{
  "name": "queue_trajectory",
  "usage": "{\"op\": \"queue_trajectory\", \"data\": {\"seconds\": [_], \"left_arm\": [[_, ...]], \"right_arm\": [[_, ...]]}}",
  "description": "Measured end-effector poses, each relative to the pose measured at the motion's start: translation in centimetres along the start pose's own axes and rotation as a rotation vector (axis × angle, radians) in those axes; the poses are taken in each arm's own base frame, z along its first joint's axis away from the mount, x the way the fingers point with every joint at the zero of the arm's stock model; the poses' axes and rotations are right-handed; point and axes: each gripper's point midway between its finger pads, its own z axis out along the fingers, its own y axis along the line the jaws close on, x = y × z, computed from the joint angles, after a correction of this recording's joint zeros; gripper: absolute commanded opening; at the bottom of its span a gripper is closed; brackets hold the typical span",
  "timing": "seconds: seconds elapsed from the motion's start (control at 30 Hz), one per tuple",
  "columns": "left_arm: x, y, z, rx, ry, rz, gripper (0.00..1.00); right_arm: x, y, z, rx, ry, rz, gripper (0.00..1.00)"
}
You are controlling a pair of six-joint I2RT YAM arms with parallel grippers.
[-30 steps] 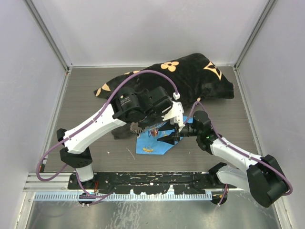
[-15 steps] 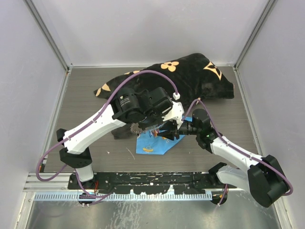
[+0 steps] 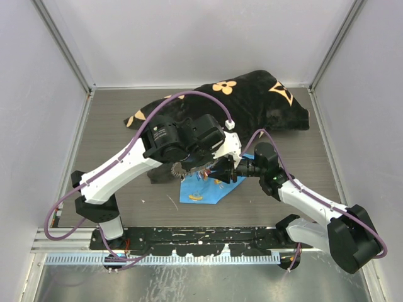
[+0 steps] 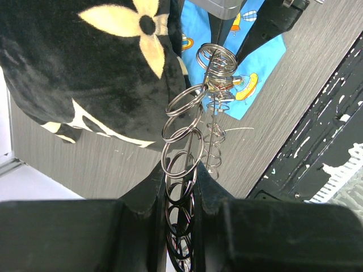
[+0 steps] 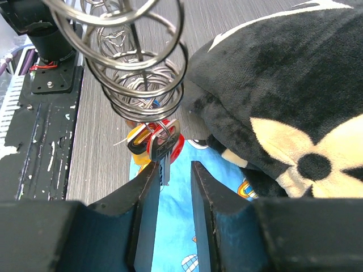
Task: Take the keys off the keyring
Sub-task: Pick up the key from the keyring.
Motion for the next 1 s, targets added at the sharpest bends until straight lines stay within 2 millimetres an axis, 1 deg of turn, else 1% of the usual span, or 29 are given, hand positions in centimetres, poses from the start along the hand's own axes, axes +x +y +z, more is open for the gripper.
{"op": "queue_trajectory", "data": {"seconds": [0.33, 0.6, 0.83, 1.0], "left_arm": [[0.0, -0.06, 0.0, 0.0, 0.0, -0.012, 0.0], [0.0, -0.1, 0.0, 0.001, 0.0, -0.021, 0.0], [-0.01, -0.19, 0.0, 0.0, 0.0, -0.044, 0.0], [-0.01, -0.25, 0.0, 0.0, 0.0, -0.061, 0.0]], "right_arm": [[-0.13, 0.32, 0.02, -0.012, -0.005, 0.029, 0.33], [-0.19, 0.01, 0.02, 0.01, -0.004, 0.053, 0.34], [-0.48, -0.33, 0.04, 0.029, -0.006, 0.065, 0.29], [-0.63, -0.22, 0.06, 0.022, -0.009, 0.072, 0.29]]}}
